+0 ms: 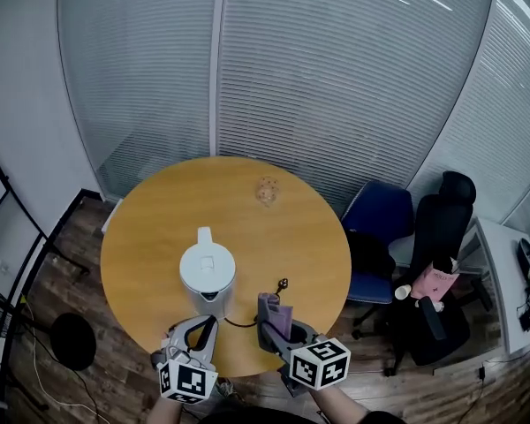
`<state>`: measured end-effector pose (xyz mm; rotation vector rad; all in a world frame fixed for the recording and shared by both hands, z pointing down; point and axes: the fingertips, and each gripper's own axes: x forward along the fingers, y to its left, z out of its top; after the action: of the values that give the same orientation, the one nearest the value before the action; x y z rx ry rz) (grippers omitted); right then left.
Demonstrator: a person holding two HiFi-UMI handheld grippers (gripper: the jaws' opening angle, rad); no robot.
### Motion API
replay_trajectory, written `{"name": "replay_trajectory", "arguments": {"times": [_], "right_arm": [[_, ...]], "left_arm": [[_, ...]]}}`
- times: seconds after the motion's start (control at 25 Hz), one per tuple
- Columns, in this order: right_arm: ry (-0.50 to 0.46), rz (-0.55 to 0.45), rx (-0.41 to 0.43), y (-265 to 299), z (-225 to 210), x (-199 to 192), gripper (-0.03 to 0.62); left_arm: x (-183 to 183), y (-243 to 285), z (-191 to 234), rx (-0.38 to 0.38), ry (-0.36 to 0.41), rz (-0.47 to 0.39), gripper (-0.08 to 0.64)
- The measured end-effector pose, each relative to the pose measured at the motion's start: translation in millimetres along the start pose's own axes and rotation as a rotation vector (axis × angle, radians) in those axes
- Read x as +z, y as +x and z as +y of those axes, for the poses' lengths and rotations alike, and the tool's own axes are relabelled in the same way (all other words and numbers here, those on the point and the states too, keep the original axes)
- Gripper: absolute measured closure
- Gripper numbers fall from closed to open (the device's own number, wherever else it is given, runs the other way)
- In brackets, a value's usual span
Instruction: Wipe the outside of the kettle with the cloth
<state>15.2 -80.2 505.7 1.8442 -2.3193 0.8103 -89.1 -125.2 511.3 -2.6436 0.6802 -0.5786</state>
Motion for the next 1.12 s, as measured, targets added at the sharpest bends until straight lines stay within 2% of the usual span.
{"name": "replay_trajectory", "arguments": {"times": [0.2, 0.52, 0.92, 1.12], "right_arm": [[-0.014, -0.016, 0.024, -31.4, 15.4, -18.8, 0.492], [-0.002, -0.03, 0.018, -80.4, 29.6, -54.5, 0.492], [-0.024, -0.044, -0.005, -131.4, 47.5, -89.9, 0.492], [-0.025, -0.043, -0.025, -144.9, 50.4, -105.7, 0.492]], "left_arm": [[-4.2, -21.7, -24.7, 0.026, -0.027, 0.042, 0.549], [-8.9, -61.2, -76.4, 0.007, -0.063, 0.082, 0.549], [-10.2, -111.1, -134.9, -0.012, -0.097, 0.089, 0.549], [-9.1, -126.7, -161.4, -0.045, -0.109, 0.077, 0.549]]}}
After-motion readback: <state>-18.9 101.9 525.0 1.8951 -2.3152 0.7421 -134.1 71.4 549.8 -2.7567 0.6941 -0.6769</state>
